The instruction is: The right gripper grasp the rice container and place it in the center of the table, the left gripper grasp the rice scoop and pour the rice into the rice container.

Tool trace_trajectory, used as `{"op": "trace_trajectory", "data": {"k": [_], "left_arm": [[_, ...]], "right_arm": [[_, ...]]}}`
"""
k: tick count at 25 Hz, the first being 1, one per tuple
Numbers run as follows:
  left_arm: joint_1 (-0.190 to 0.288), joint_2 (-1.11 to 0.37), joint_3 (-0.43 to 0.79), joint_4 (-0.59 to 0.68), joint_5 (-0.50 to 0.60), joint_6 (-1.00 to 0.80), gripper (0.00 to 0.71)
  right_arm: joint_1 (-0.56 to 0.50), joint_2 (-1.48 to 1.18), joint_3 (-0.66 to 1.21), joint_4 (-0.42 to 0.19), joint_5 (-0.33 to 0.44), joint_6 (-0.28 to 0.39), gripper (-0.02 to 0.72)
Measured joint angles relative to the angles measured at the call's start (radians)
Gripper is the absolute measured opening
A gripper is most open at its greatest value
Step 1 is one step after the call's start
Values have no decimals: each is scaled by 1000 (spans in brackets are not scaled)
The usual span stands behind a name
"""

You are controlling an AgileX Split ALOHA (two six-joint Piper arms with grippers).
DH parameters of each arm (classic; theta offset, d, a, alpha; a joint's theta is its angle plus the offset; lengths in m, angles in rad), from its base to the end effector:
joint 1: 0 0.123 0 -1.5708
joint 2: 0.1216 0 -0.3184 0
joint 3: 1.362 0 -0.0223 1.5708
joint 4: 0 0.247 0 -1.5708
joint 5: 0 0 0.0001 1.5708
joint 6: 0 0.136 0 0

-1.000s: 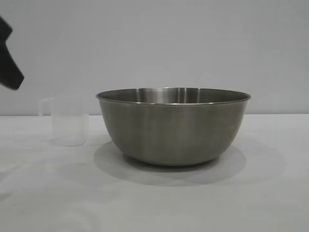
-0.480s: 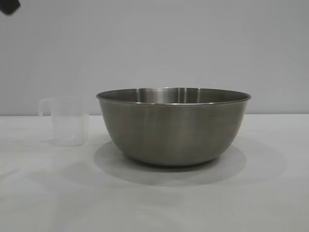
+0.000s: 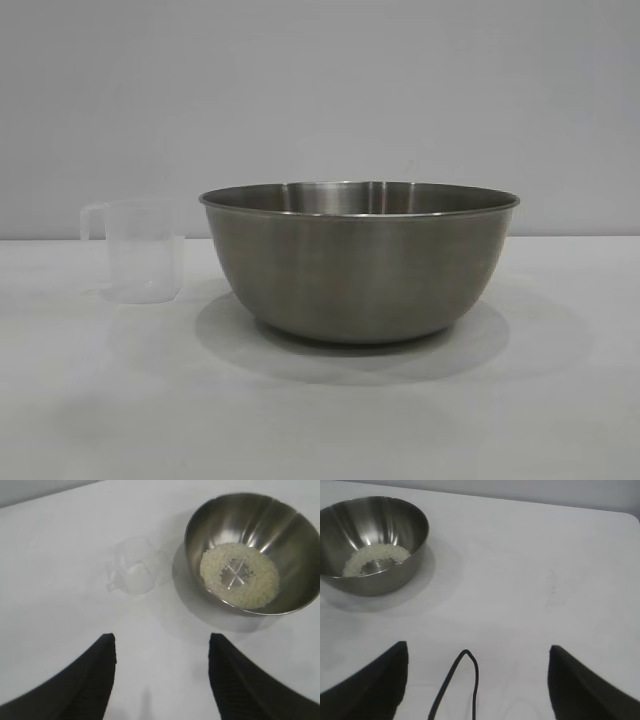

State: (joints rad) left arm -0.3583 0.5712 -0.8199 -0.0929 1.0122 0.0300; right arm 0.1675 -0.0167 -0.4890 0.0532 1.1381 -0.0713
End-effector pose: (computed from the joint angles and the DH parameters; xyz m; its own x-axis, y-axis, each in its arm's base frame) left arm 0.0774 -0.0404 0.3441 -0.5925 0.2013 -0.7800 0.3958 0.9161 -0.0642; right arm -0.0091 0.0051 0.2424 -0.5001 -0.1342 -0.8555 -0.2320 0.9726 -0.0169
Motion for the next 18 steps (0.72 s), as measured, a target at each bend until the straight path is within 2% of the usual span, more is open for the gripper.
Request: {"op": "trace_trajectory", "data": {"k": [4, 9, 13, 18], "left_arm": [[0, -102, 0, 0, 105, 0, 473], [0, -213, 2, 6, 185, 0, 473], [0, -311, 85, 6, 239, 0, 473], [0, -428, 216, 37, 187, 0, 473]], "right_arm": [[0, 0, 0, 0, 0, 0, 498], [0, 0, 0, 0, 0, 0, 498], [0, 0, 0, 0, 0, 0, 498], [0, 0, 0, 0, 0, 0, 498]]}}
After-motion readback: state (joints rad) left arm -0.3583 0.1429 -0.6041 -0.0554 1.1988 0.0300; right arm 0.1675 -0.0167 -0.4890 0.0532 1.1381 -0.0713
